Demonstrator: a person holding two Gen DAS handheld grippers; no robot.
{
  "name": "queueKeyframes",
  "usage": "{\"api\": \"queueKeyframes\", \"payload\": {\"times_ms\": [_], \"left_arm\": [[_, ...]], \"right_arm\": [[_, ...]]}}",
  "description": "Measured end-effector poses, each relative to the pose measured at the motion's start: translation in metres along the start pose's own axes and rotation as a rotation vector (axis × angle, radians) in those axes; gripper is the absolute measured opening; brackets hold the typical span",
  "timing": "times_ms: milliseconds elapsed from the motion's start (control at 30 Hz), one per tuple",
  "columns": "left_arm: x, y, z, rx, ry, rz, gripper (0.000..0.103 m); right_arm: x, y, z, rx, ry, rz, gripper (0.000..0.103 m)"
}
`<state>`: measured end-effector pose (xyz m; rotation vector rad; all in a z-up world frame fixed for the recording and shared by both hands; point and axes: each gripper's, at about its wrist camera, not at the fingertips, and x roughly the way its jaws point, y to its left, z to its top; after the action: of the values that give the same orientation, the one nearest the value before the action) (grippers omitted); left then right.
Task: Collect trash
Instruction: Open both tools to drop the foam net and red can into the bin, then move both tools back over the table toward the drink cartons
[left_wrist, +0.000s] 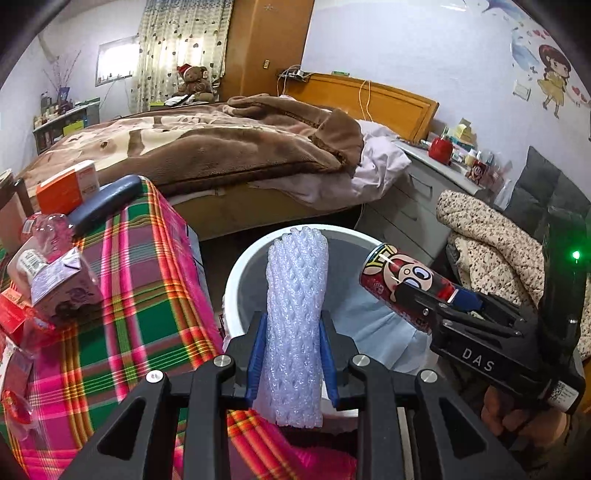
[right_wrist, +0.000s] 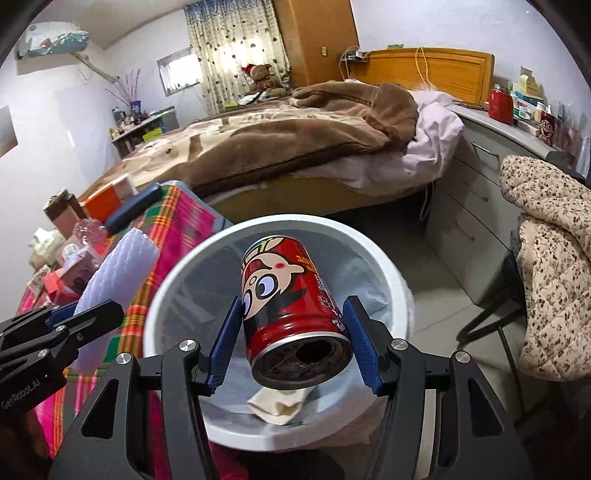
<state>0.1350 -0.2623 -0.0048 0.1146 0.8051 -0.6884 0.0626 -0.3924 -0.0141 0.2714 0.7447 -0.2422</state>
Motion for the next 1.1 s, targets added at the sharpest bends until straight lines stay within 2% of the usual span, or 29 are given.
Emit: {"api": "queueKeyframes", "payload": {"times_ms": [267,433,533,733,1100], "left_arm": [[0.021,-0.003,0.004,-0.007,0.018,-0.003,0.029],[0.022,-0.001,0.004,-0.023,0.014,-0.028,0.049],[0.017,0.003,0.004,-0.032,0.005,-0.026,0.05],[0.004,0.015,0.002,-0.059,-0.012,-0.004,0.051],[-0.038,0.043,-0.006,-0.091,-0.07,0.054,0.051]], "right_arm": [[0.016,-0.008,0.0,-0.019,0.052,-0.021,0.059],[0.017,-0.009,0.0,-0.024,0.048,-0.014,0.059],[0.014,-0.009,0.001,-0.025,0.036,-0.023,0.066],[0.008,-0.006,0.003,-0.007,0.01,-0.014,0.066],[-0.014,0.029,0.01,-0.044,-0.071,0.056,0.066]]}}
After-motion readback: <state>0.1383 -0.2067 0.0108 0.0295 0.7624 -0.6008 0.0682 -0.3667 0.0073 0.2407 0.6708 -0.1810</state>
